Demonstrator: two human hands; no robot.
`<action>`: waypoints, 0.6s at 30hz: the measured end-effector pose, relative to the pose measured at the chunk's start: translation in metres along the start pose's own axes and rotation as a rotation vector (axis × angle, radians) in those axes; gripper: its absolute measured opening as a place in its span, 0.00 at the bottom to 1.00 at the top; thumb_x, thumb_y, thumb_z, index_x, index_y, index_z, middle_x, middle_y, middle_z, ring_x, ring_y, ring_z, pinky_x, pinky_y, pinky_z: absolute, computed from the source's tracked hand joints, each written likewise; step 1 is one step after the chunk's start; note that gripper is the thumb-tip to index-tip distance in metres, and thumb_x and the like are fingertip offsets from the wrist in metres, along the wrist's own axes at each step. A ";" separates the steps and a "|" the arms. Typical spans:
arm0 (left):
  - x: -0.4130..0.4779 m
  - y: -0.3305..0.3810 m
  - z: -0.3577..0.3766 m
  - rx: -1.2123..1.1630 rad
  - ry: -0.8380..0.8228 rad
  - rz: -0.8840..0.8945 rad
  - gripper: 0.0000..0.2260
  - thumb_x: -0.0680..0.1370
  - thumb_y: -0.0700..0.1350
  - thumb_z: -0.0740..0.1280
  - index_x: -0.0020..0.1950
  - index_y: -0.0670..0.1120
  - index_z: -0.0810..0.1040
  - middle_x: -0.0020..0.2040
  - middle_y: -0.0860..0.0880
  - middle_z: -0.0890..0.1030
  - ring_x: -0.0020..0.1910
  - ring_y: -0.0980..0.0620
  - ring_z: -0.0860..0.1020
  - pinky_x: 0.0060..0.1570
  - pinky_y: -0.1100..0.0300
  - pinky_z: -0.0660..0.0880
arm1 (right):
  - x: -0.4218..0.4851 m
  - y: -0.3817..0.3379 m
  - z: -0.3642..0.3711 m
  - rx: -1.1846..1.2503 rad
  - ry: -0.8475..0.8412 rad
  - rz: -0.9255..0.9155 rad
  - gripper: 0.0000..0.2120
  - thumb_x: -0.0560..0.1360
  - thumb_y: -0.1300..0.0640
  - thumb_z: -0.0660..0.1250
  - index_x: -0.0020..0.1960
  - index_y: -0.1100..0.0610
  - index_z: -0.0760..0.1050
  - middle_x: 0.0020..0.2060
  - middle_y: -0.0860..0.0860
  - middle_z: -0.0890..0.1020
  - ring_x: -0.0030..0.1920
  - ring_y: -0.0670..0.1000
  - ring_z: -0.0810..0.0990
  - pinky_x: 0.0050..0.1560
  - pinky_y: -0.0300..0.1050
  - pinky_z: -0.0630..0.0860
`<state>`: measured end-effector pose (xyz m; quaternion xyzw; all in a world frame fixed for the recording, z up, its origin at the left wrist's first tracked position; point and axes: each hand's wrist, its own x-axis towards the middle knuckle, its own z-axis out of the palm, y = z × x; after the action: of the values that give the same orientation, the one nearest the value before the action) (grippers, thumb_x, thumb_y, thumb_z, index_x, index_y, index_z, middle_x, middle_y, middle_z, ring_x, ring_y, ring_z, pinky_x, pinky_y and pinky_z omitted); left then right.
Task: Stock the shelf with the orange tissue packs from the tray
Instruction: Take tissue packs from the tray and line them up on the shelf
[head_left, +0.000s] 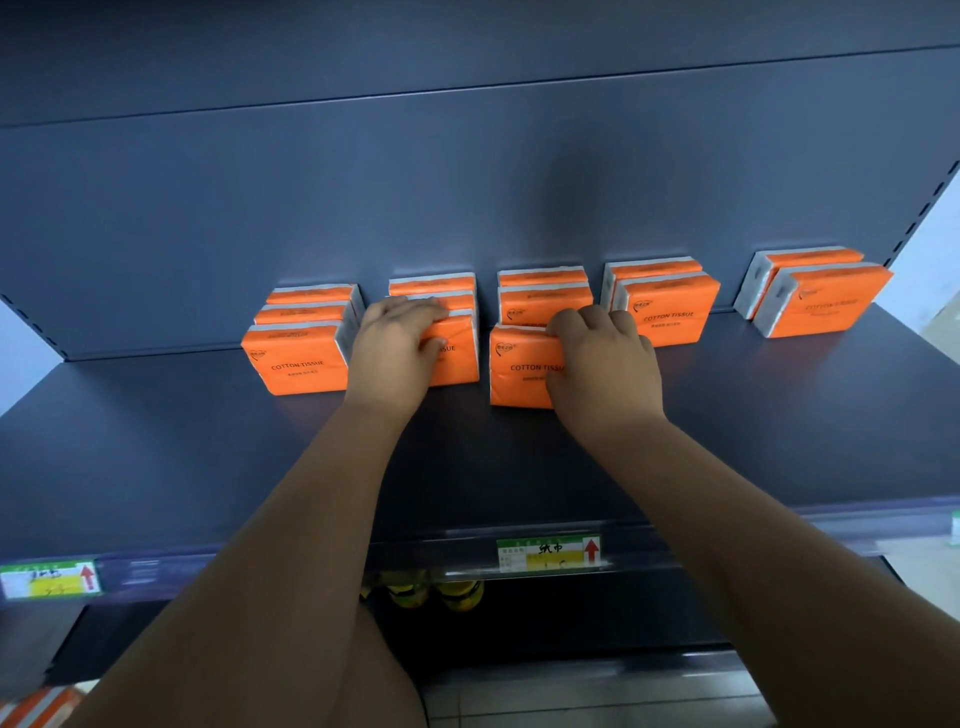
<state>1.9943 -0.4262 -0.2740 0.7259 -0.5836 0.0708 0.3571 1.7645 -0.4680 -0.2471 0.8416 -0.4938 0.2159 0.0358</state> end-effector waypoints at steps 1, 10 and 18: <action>0.000 0.001 -0.001 0.003 -0.003 0.000 0.18 0.76 0.37 0.75 0.66 0.46 0.83 0.64 0.49 0.83 0.69 0.43 0.73 0.72 0.52 0.67 | 0.000 0.000 0.000 -0.003 0.005 -0.003 0.19 0.74 0.61 0.70 0.65 0.54 0.74 0.60 0.54 0.78 0.61 0.59 0.74 0.55 0.54 0.73; -0.002 0.033 -0.008 0.126 0.063 0.146 0.21 0.72 0.38 0.70 0.65 0.49 0.83 0.66 0.50 0.81 0.65 0.41 0.74 0.64 0.44 0.74 | 0.006 0.001 0.002 -0.009 0.007 0.021 0.21 0.72 0.66 0.70 0.64 0.56 0.75 0.59 0.55 0.78 0.61 0.60 0.73 0.49 0.51 0.73; -0.008 0.056 0.010 0.088 -0.015 0.260 0.18 0.73 0.42 0.71 0.62 0.52 0.83 0.60 0.55 0.83 0.62 0.46 0.76 0.61 0.45 0.74 | 0.013 0.000 0.007 0.025 -0.028 0.057 0.22 0.72 0.69 0.69 0.64 0.56 0.72 0.61 0.54 0.74 0.65 0.58 0.69 0.39 0.47 0.72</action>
<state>1.9379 -0.4296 -0.2614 0.6595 -0.6718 0.1368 0.3084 1.7722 -0.4799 -0.2479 0.8304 -0.5155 0.2110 0.0123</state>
